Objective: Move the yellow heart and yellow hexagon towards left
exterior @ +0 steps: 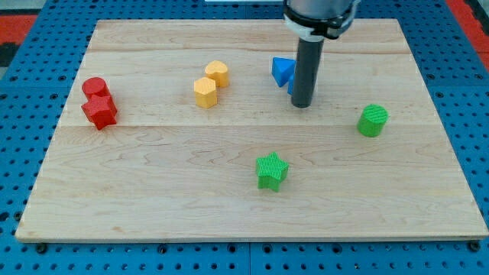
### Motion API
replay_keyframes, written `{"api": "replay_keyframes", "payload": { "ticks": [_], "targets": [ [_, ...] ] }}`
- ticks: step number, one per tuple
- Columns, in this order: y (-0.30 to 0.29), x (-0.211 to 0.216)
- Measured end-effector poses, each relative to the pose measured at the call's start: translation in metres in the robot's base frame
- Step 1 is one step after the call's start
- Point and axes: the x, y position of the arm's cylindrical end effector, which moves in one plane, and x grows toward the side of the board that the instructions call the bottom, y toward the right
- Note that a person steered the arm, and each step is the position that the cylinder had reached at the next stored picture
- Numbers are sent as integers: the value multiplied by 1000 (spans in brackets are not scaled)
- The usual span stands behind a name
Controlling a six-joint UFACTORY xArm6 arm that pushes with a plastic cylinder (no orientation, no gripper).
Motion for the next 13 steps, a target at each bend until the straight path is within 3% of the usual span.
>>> {"api": "replay_keyframes", "payload": {
  "ticks": [1,5,7,8,9,13],
  "targets": [
    [19,21],
    [6,36],
    [-53,40],
    [-75,-36],
    [-70,-81],
    [-215,-58]
  ]
}}
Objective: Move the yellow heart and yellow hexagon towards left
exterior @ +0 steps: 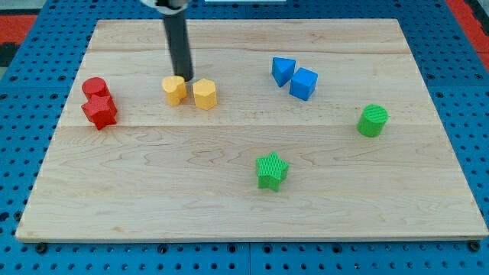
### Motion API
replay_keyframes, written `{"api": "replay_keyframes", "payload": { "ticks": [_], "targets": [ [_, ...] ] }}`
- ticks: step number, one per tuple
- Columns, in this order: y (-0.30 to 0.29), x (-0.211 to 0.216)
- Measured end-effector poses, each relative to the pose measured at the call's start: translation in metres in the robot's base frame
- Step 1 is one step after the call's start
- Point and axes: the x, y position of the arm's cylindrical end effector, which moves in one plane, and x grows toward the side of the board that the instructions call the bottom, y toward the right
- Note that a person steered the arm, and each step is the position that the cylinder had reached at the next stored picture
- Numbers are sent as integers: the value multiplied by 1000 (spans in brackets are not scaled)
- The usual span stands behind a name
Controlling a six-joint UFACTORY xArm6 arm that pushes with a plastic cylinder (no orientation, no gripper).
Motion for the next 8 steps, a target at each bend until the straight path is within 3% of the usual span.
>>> {"api": "replay_keyframes", "payload": {
  "ticks": [2,3,4,6,7,8],
  "targets": [
    [32,-14],
    [55,29],
    [-21,39],
    [57,10],
    [107,63],
    [92,65]
  ]
}}
